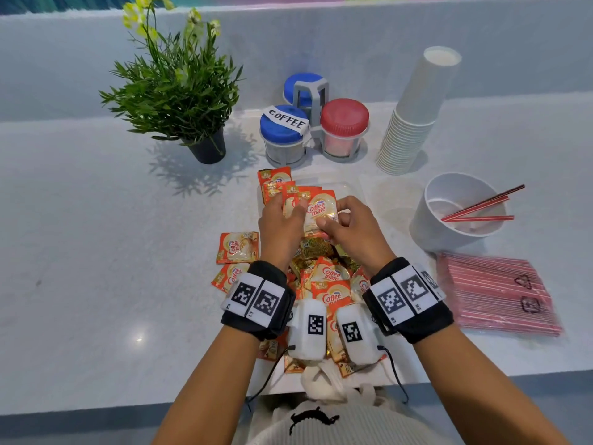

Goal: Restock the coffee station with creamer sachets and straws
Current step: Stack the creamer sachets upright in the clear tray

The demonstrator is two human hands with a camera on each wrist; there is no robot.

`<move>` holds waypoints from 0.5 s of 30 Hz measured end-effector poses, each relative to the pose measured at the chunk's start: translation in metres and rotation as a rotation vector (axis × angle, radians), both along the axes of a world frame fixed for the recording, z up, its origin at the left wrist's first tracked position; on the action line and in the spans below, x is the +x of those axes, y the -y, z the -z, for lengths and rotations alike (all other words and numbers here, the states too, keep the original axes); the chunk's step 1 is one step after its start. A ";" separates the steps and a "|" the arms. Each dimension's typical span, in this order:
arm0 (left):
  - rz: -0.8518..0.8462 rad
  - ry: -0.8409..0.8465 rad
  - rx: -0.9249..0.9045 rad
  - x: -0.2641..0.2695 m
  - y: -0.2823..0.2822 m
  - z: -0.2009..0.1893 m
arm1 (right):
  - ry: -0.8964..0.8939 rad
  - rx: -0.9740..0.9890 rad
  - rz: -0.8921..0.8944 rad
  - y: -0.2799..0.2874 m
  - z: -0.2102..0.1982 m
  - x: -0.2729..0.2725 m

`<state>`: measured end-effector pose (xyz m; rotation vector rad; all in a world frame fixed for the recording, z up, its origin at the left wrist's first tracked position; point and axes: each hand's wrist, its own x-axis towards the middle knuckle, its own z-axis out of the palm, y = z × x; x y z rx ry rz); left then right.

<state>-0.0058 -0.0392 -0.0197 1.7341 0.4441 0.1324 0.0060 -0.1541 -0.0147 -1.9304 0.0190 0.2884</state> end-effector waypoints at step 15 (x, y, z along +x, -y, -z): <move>0.103 -0.091 -0.058 -0.006 0.017 0.012 | 0.247 -0.468 -0.115 0.008 0.009 -0.015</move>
